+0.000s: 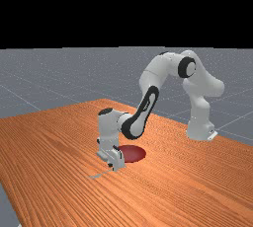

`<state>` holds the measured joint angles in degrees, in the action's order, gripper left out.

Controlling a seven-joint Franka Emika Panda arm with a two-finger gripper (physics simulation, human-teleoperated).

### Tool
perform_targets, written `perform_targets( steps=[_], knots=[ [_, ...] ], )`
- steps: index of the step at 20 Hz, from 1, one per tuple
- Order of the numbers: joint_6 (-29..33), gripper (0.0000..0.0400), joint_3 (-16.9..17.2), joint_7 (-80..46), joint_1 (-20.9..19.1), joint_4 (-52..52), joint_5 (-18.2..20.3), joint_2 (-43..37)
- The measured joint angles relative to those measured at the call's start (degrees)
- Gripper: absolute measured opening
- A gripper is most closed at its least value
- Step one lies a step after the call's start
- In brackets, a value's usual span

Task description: Put the fork on the plate

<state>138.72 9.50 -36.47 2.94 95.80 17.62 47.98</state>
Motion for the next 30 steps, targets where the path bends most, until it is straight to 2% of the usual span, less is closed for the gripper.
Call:
perform_targets(
  steps=[2, 5, 6, 12, 15, 17, 23, 27, 30],
  knots=[
    [0.3, 0.017, 0.45, -0.99, 0.34, -0.16, -0.59, 0.2],
    [0.43, 0.0187, 0.66, -2.44, 0.82, -0.11, -0.97, 0.23],
    [0.58, 0.0205, 0.69, -2.97, 0.93, -0.07, -0.98, 0.22],
    [1.02, 0.0198, 0.43, -2.66, 0.84, 0.4, -1.48, -0.09],
    [0.71, 0.0183, 0.36, -2.51, 0.86, 0.49, -1.64, -0.19],
    [0.31, 0.0087, 0.21, -2.52, 1.05, 0.87, -1.67, -0.53],
    [-0.19, 0.0083, 0.22, -2.7, 1.49, 2.29, -1.58, -3.53],
    [-3.26, 0.0083, 1.25, -2.64, 1.71, 8.38, -2.15, -11.46],
    [-2.76, 0.0083, 1.85, 0.53, 1.48, 22.53, -2.68, -20.29]
  ],
)
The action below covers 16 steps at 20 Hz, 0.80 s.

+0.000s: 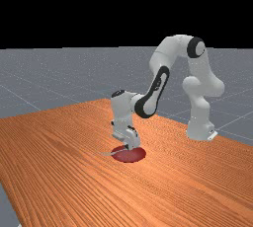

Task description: Put the fork on the plate

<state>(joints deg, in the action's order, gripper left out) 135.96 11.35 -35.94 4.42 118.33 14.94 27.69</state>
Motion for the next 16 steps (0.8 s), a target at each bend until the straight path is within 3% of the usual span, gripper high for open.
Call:
perform_targets(
  steps=[6, 7, 8, 11, 14, 15, 16],
  knots=[
    [11.96, 0.0086, 3.73, 3.07, -2.47, 12.46, -1.34, 1.43],
    [12.86, 0.0044, 4.05, 3.11, -2.49, 12.84, -1.51, 1.43],
    [13.42, 0.0029, 4.23, 3.1, -2.39, 13.1, -1.67, 1.37],
    [15.74, 0.0026, 4.39, 3.03, -1.98, 14.28, -1.58, 0.99],
    [32.21, 0.0015, 4.21, 4.67, -0.86, 22.99, -1.22, -1.68],
    [35.44, 0.004, 4.14, 4.99, -0.56, 24.72, -1.14, -2.14],
    [37.47, 0.0037, 4.17, 5.22, -0.48, 25.88, -1.07, -2.52]
  ],
)
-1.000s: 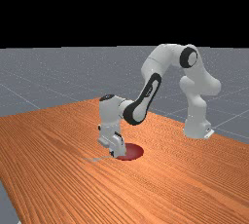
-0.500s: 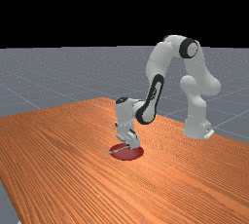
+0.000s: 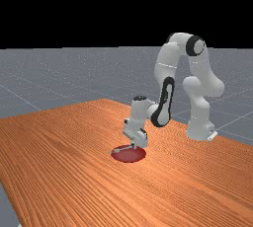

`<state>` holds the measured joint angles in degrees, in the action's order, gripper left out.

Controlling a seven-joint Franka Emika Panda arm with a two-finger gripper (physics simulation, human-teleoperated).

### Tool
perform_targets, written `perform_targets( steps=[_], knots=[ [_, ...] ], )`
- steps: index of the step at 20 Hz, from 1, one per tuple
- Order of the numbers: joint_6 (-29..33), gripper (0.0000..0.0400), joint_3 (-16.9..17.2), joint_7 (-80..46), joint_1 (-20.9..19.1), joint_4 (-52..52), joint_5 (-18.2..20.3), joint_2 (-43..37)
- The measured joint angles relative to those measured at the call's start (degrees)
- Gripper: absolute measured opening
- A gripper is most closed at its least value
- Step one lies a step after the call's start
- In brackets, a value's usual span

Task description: Put the fork on the plate

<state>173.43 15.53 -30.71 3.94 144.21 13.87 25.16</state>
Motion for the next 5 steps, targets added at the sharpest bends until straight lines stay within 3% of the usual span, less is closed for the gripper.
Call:
perform_targets(
  steps=[4, 5],
  knots=[
    [2.37, 0.0046, -0.36, 0.43, -0.54, 3.1, 0.18, -1.59],
    [2.59, 0.0015, -1.15, 0.52, -0.8, 3.94, 0.23, -2.21]
  ],
)
